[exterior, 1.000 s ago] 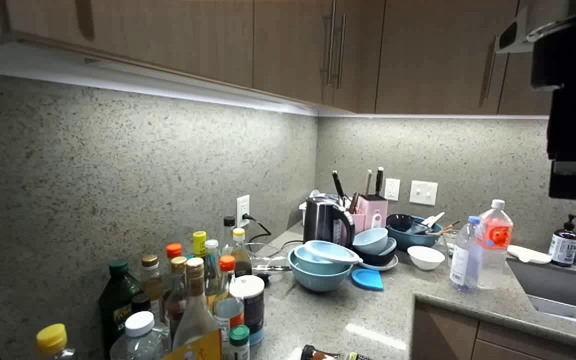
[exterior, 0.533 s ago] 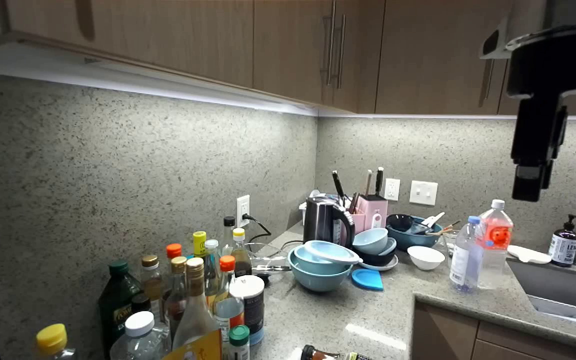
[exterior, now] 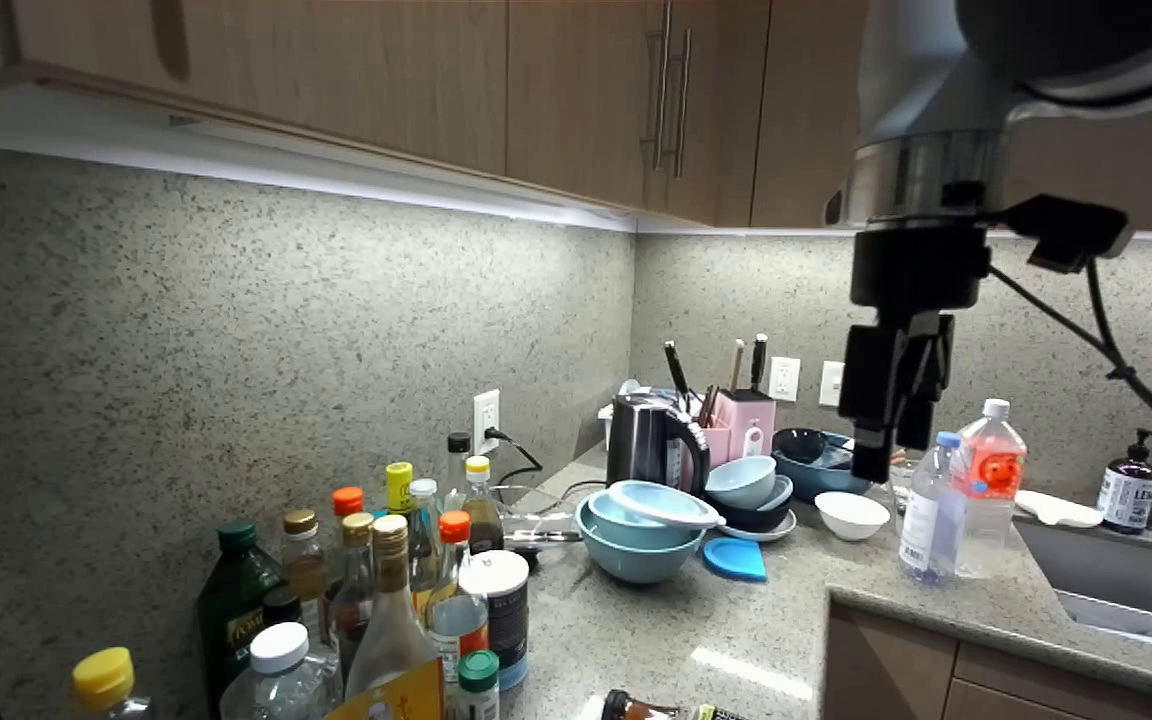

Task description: Put the bottle with the black lid upright

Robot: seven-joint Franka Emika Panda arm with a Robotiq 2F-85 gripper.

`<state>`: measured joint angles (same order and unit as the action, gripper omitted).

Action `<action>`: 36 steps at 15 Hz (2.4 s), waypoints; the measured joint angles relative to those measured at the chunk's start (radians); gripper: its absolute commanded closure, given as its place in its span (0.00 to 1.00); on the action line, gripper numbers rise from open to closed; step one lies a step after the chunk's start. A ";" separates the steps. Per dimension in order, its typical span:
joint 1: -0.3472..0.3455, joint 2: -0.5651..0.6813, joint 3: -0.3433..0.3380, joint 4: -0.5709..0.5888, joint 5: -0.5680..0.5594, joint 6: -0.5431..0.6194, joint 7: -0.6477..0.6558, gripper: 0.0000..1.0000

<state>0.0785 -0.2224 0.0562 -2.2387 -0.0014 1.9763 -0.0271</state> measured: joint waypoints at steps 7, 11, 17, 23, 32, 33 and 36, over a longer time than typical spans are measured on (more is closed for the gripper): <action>0.002 0.227 0.001 0.138 -0.018 -0.025 -0.011 0.00; 0.002 0.229 0.001 0.146 -0.018 -0.025 -0.011 0.00; 0.003 0.348 0.009 0.187 -0.002 0.056 -0.011 0.00; 0.002 0.548 0.008 0.325 0.000 0.058 -0.011 0.00; 0.002 0.668 0.000 0.420 -0.007 0.041 -0.011 0.00; 0.002 0.668 0.000 0.420 -0.007 0.041 -0.011 0.00; 0.001 0.683 0.000 0.429 -0.005 0.048 -0.011 0.00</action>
<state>0.0799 0.4602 0.0567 -1.8095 -0.0062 2.0239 -0.0381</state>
